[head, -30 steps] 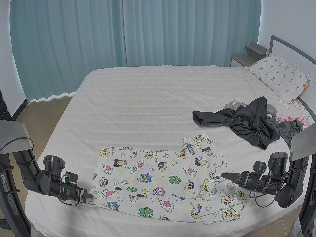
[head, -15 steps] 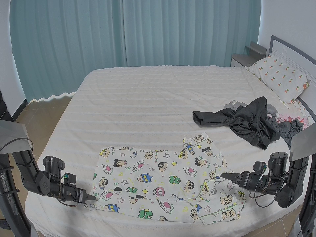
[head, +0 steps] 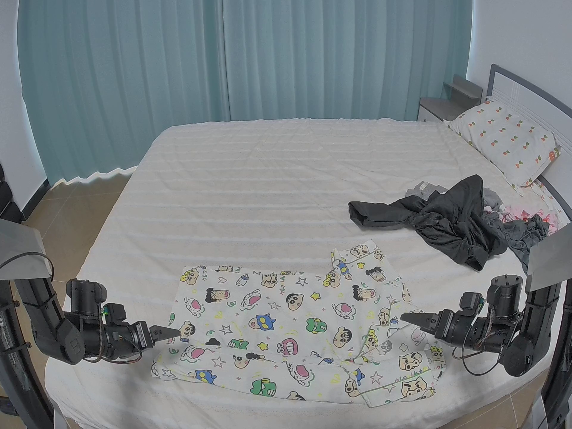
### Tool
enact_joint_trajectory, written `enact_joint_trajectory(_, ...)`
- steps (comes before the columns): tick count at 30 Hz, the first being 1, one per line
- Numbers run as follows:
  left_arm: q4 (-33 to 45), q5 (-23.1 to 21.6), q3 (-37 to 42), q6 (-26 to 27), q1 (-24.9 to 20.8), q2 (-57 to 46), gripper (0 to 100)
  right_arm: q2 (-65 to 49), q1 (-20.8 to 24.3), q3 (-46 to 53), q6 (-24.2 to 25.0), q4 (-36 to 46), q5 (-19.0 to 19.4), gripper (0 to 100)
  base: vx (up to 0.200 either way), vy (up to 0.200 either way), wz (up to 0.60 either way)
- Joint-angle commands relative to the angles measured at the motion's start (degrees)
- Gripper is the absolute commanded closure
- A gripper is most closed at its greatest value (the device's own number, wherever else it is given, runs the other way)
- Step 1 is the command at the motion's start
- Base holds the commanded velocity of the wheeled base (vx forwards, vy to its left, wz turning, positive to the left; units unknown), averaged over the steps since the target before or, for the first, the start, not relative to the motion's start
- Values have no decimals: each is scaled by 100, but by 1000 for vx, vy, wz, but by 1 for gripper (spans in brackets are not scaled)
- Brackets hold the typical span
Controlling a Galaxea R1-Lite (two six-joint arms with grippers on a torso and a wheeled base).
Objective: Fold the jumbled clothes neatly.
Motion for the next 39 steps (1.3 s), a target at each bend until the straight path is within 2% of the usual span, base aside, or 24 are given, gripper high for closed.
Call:
enact_joint_trajectory(1, -637, -43, 450, -264, 41, 227, 0, -32, -20, -45, 27, -58, 11, 0, 0, 0, 0)
enact_joint_trajectory(9, -1007, -69, 547, -633, 6, 253, 0, -59, -11, -97, 18, -67, 3, 0, 0, 0, 0)
enact_joint_trajectory(39, -1121, -95, 555, -686, -11, 262, 0, -41, 85, -89, 10, -58, 3, 0, 0, 0, 0)
